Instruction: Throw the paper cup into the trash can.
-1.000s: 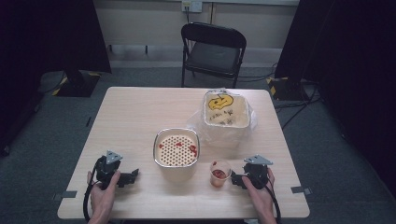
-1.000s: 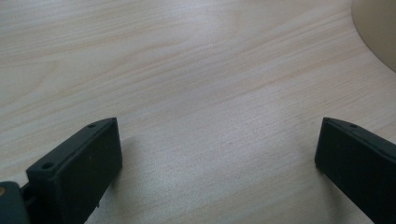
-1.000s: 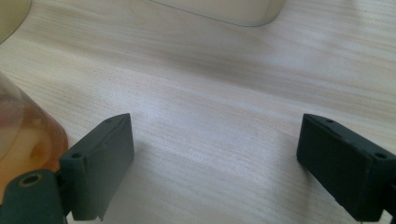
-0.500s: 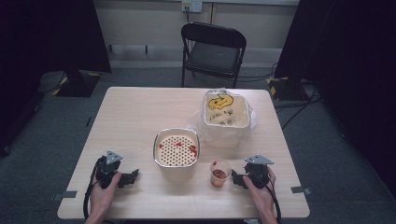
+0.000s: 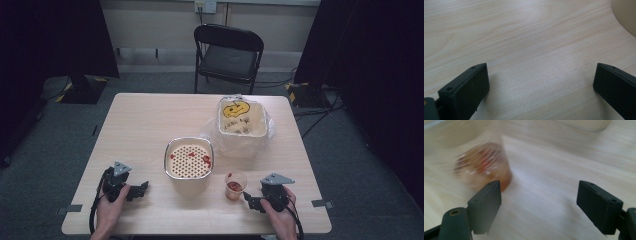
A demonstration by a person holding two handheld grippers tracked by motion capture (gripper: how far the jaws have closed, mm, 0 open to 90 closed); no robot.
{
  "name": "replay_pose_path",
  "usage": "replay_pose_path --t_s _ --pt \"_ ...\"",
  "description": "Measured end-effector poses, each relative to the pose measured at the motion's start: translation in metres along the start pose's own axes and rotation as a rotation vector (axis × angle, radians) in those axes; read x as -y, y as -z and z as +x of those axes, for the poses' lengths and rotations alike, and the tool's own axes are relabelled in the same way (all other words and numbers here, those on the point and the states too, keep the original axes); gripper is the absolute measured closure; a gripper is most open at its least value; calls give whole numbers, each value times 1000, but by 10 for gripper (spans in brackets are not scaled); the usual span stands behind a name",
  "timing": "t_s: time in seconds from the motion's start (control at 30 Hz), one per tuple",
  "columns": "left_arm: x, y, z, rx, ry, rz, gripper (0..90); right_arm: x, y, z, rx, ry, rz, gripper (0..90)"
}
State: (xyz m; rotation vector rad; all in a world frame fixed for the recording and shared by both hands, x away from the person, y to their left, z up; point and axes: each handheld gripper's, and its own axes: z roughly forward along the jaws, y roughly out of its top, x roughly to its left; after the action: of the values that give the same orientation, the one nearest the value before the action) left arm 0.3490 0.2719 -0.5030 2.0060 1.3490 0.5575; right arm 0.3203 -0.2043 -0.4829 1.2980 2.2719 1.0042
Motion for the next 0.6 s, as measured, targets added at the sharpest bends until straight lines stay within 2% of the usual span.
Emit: replay_pose_path --t_s 0.13,0.2,0.33,0.6 --pt "0 0 0 0 -1 0 0 3 0 8 -34 24 13 203" --pt "0 0 0 0 0 0 0 3 1 16 -70 39 11 200" --pt "0 0 0 0 0 0 0 0 0 24 -100 44 -17 199" --pt "0 0 0 0 0 0 0 -12 -3 28 -139 43 -81 185"
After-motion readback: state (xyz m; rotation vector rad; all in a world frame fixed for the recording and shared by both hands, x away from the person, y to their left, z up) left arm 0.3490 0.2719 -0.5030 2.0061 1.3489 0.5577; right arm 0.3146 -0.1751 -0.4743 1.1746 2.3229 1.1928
